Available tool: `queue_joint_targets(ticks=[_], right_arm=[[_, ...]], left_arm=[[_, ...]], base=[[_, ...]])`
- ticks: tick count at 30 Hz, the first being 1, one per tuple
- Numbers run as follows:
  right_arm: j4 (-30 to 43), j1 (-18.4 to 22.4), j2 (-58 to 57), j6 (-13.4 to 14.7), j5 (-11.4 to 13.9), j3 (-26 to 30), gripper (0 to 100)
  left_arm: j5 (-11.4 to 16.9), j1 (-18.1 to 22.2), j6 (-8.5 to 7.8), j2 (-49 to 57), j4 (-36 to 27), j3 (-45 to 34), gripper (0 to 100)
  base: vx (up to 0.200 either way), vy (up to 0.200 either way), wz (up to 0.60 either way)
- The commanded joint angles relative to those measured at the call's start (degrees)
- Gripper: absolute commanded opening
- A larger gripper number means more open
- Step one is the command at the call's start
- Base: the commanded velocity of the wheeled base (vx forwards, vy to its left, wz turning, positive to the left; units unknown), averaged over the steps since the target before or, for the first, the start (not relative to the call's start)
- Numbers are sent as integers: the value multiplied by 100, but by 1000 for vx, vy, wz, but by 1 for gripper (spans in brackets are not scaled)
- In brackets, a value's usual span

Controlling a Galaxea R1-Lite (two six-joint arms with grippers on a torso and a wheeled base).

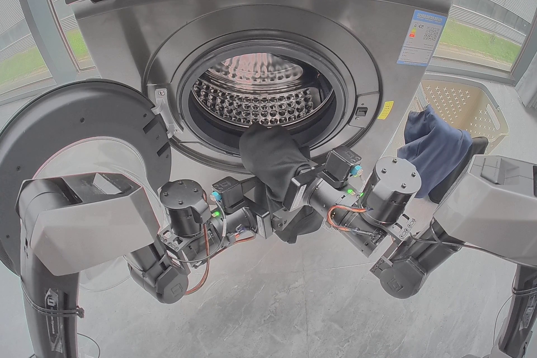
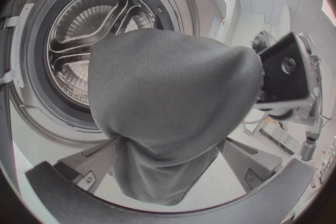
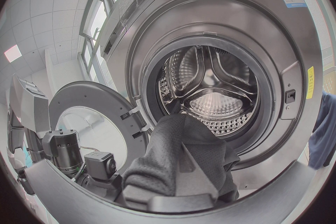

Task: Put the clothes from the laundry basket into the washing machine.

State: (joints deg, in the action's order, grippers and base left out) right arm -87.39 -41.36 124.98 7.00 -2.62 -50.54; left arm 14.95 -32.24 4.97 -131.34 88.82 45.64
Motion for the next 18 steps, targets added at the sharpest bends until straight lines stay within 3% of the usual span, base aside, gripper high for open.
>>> queue_joint_targets(ticks=[1, 4, 17, 18], right_arm=[[-23, -56, -9, 12, 7, 115, 0], [-32, -144, -35, 30, -2, 203, 0], [-41, -285, -79, 47, -2, 211, 0], [-41, -276, -79, 47, -10, 211, 0]], left_arm=[[-44, 8, 48, -199, 4, 287, 100], [-194, 16, 48, -454, 4, 604, 100], [-282, 25, 56, -673, 4, 876, 100], [-282, 34, 56, -673, -5, 894, 0]], base=[[0, 0, 0], [0, 0, 0], [0, 0, 0], [0, 0, 0]])
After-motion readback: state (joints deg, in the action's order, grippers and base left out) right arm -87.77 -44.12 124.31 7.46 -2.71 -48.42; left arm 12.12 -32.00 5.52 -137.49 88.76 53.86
